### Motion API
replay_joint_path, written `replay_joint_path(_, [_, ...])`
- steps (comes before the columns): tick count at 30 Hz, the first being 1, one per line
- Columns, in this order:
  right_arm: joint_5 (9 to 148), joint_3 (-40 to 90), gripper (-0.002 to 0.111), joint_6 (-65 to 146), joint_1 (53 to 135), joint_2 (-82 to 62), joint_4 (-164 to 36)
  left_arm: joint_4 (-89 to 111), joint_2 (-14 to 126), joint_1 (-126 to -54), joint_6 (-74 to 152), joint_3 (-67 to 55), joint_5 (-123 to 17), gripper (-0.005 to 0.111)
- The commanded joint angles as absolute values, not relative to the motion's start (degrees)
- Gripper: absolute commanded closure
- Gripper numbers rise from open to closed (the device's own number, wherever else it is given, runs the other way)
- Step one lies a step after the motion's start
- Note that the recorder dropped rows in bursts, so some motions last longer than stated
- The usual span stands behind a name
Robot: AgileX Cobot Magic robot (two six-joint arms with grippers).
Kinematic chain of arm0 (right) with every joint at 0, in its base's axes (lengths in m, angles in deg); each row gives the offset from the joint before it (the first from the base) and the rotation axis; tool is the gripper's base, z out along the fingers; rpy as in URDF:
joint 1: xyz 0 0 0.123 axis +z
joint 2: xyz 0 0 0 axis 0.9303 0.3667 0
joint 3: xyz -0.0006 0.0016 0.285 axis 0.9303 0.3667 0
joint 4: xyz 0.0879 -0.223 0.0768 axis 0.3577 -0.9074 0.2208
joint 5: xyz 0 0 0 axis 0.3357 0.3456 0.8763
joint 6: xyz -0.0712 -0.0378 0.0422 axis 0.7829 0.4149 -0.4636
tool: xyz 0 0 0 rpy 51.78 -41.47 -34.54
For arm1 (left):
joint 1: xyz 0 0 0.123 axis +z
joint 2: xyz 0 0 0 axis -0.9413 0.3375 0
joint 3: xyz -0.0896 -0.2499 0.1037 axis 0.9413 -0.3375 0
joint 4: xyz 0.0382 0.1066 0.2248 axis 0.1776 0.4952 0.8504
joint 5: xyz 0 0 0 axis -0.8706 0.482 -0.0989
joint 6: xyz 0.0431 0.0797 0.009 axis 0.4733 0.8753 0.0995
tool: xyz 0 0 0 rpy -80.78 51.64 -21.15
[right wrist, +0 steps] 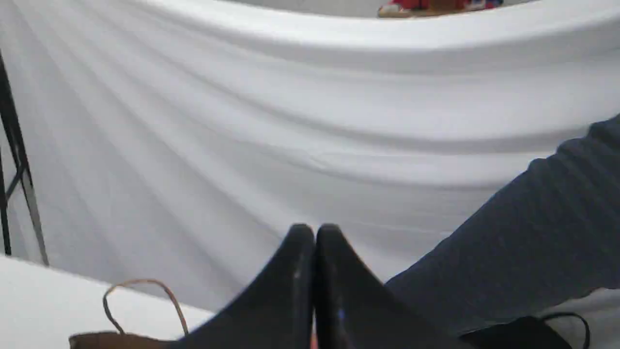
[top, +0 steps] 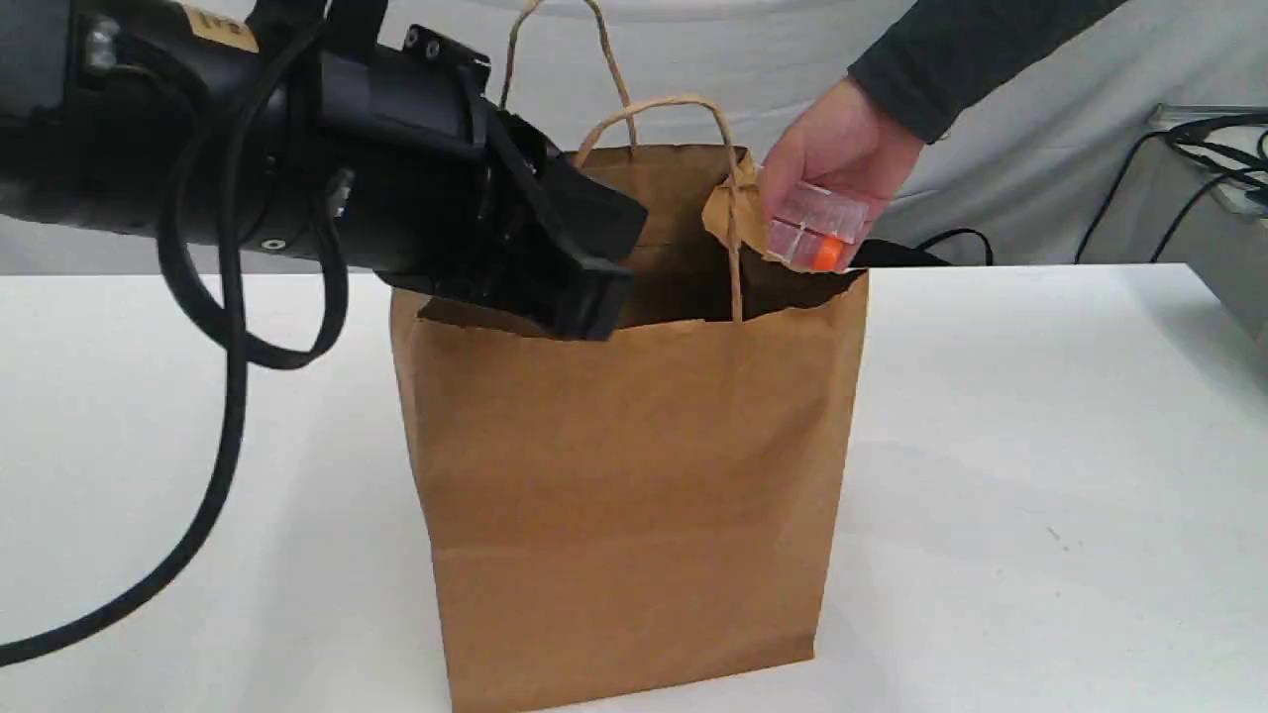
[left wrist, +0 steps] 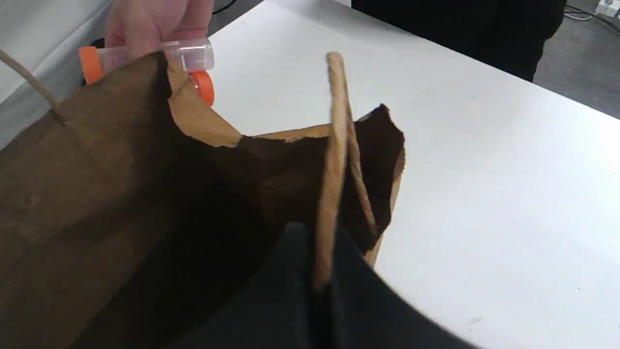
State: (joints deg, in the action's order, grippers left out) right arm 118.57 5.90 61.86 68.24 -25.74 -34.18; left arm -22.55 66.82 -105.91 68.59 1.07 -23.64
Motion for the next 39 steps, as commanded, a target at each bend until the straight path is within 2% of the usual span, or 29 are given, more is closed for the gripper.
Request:
replay_joint_path(1, [127.4,-4.5,0.108,63.89,67.92,-17.29,-36.81,-23.23,66.81,-106.28,68.8,1.51,-24.3,0.107])
replay_joint_path(10, [135.54,-16.25,0.108,64.35,67.92,-0.95,-37.35,-23.23,66.81,-106.28,68.8,1.51,-24.3,0.107])
replay_joint_path(17, [143.34,-16.53,0.108,75.89,67.92,10.6,-27.07,-23.23,66.81,-106.28,68.8,1.51,-24.89,0.107])
replay_joint_path(27, [146.07,-16.53,0.108,82.99,68.14,20.29,-20.87,-23.23,66.81,-106.28,68.8,1.51,-26.43,0.107])
replay_joint_path(33, [142.39,-17.47,0.108,86.66,72.26,20.67,-21.62,-23.23,66.91,-106.28,68.8,1.51,-27.41,0.107])
replay_joint_path(39, [142.51,-25.54,0.108,84.17,79.05,24.88,-33.01,-23.23,66.91,-106.28,68.8,1.51,-27.39,0.107])
